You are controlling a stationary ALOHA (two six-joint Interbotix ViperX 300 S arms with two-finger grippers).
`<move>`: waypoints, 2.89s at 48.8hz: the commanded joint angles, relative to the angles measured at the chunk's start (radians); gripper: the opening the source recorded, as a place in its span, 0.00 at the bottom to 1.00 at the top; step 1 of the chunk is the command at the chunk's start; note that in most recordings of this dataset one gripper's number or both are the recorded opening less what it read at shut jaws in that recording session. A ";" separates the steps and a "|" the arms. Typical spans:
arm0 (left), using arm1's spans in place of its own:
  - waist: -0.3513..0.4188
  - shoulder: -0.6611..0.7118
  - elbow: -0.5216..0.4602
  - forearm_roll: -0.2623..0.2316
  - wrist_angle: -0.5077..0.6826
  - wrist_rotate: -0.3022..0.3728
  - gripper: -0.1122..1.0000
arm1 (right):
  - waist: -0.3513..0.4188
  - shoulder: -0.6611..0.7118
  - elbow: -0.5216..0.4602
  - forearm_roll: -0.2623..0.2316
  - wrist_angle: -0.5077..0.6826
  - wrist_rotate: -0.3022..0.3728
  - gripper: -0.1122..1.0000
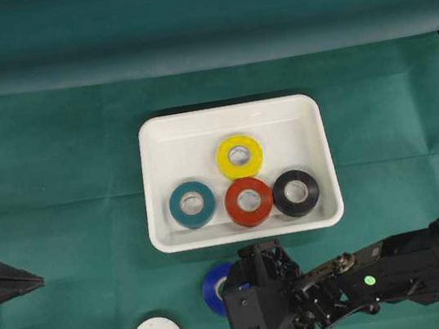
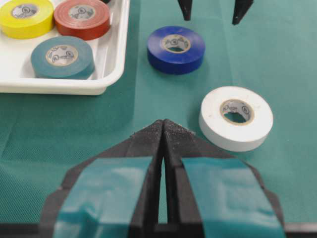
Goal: Put the tape into the white case with the right arm.
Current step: 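Move the right gripper toward the blue tape roll in front of the tray, then lower the right gripper into the blue roll's hole and grasp, then carry the blue roll into the tray's back-left corner and release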
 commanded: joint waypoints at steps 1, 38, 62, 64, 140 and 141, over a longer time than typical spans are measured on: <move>0.002 0.009 -0.011 -0.003 -0.011 0.000 0.10 | 0.003 -0.012 -0.025 -0.002 -0.003 -0.002 0.64; 0.002 0.009 -0.009 -0.003 -0.012 0.002 0.10 | -0.028 0.091 -0.029 -0.002 -0.008 -0.002 0.64; 0.002 0.009 -0.009 -0.003 -0.011 0.002 0.10 | -0.028 0.104 -0.043 -0.003 -0.002 -0.002 0.50; 0.002 0.011 -0.009 -0.003 -0.012 0.002 0.10 | -0.028 0.104 -0.046 -0.002 0.000 -0.002 0.42; 0.002 0.009 -0.009 -0.003 -0.011 0.000 0.10 | -0.095 0.002 -0.156 -0.086 0.202 -0.035 0.11; 0.002 0.009 -0.009 -0.003 -0.011 0.002 0.10 | -0.104 0.000 -0.155 -0.089 0.199 -0.035 0.11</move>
